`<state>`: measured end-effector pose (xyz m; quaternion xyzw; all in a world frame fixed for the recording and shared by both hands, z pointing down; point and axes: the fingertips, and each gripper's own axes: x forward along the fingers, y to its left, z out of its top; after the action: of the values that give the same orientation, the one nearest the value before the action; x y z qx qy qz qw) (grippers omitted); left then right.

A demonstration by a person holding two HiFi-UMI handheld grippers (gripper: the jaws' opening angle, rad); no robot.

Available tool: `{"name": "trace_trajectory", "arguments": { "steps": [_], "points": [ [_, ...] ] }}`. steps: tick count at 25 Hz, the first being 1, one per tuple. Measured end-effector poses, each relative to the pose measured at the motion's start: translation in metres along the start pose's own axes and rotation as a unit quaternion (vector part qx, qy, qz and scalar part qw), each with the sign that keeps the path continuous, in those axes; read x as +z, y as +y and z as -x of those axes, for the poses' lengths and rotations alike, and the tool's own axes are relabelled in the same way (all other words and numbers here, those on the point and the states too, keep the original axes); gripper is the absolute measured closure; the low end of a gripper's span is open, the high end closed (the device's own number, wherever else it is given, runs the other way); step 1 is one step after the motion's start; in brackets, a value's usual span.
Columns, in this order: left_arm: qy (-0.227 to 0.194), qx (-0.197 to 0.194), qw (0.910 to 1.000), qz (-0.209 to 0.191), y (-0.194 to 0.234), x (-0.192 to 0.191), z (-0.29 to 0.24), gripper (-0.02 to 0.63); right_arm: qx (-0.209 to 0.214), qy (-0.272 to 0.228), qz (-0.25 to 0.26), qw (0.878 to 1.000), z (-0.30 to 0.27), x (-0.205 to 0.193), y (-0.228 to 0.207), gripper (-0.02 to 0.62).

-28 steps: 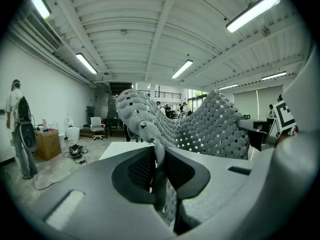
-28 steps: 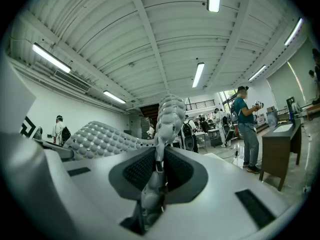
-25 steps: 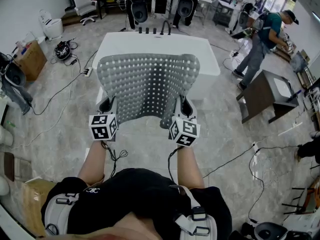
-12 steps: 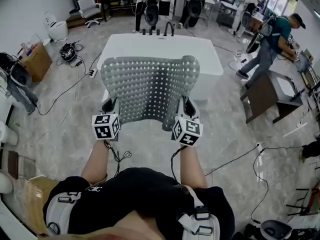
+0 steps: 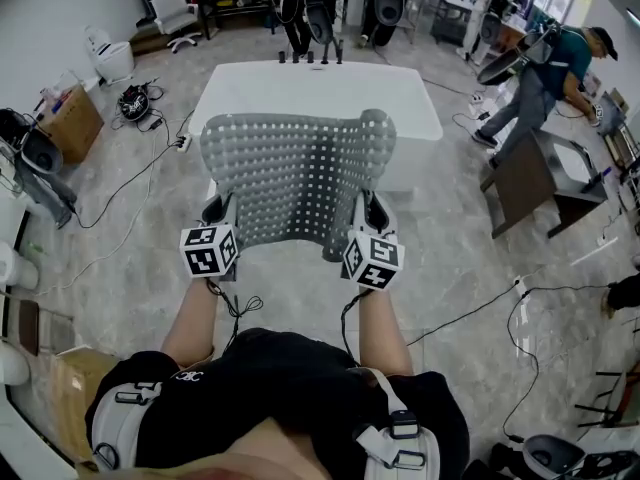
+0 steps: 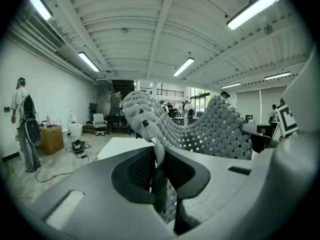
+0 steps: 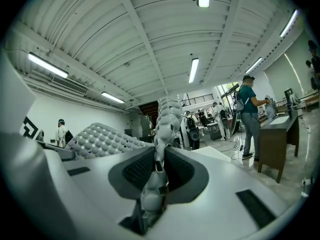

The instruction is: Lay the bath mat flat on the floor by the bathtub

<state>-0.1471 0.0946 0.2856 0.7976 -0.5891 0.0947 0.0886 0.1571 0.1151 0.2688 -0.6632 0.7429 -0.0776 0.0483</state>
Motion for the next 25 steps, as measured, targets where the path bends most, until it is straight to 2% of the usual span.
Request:
{"name": "trace_trajectory", "arguments": {
  "steps": [9, 19, 25],
  "points": [
    [0.005, 0.005, 0.9995, 0.029, -0.012, -0.017, 0.001, 0.558, 0.016, 0.003, -0.004, 1.000, -0.001, -0.012, -0.016, 0.537],
    [0.005, 0.020, 0.9995, 0.023, -0.014, -0.015, -0.011, 0.558, 0.030, 0.011, -0.006, 0.999, -0.022, -0.014, -0.024, 0.537],
    [0.004, 0.014, 0.9998, 0.015, -0.001, -0.010, -0.043, 0.558, 0.029, 0.007, 0.000, 1.000, -0.053, -0.014, -0.028, 0.537]
  ]
}}
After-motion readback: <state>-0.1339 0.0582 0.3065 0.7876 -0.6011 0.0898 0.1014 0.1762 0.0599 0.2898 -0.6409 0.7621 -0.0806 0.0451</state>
